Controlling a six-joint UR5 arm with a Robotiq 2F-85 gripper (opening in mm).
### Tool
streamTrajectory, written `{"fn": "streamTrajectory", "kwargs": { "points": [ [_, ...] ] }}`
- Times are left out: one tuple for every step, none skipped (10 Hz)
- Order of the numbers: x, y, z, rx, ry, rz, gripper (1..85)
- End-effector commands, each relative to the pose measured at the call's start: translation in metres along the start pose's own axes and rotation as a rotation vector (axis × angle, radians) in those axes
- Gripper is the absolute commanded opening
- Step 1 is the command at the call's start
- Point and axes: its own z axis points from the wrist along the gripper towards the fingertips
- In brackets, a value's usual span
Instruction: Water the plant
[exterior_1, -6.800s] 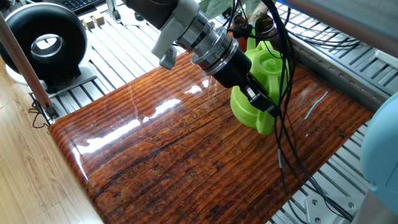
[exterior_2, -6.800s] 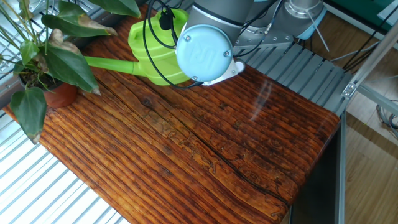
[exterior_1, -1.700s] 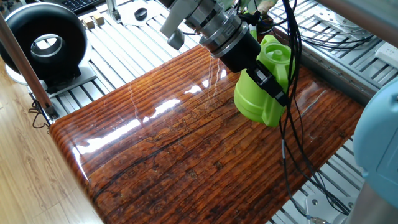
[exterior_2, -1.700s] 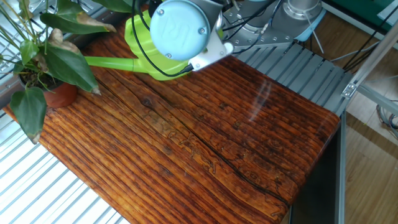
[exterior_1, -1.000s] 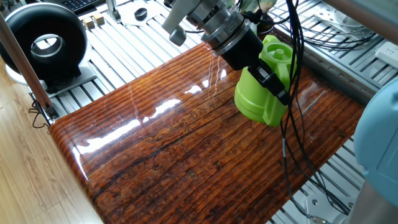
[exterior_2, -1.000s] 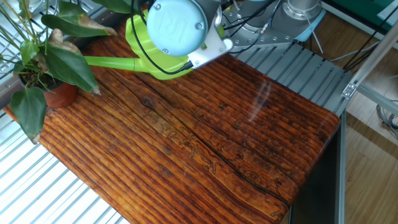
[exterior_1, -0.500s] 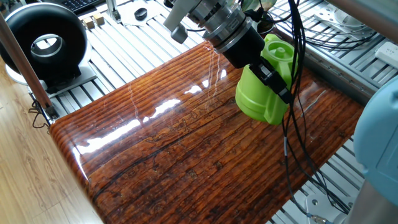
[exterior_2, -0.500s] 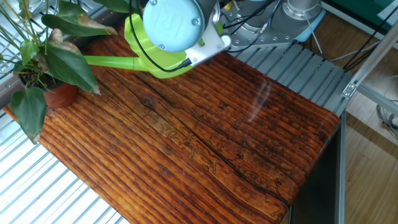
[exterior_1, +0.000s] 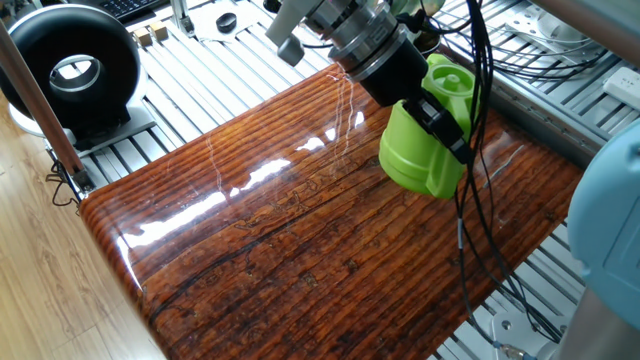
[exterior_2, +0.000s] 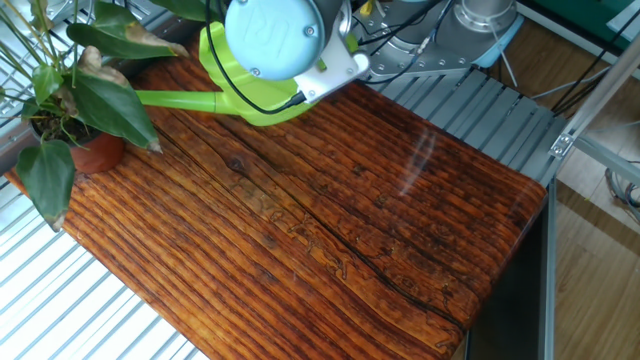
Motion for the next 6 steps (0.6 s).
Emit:
{"fn": "streamTrajectory", "kwargs": {
  "points": [
    [-0.0011, 0.0011, -0.0007, -0.005, -0.015, -0.019, 1.3],
    [-0.0007, 0.0015, -0.0007, -0.007, -0.017, -0.021, 1.3],
    [-0.0001, 0.0014, -0.0008, -0.007, -0.017, -0.023, 1.3],
    [0.0008, 0.0011, -0.0008, -0.007, -0.016, -0.023, 1.3],
    [0.0025, 0.0003, -0.0009, -0.007, -0.015, -0.027, 1.3],
    [0.0052, -0.0008, -0.001, -0.007, -0.015, -0.034, 1.3]
  ]
}}
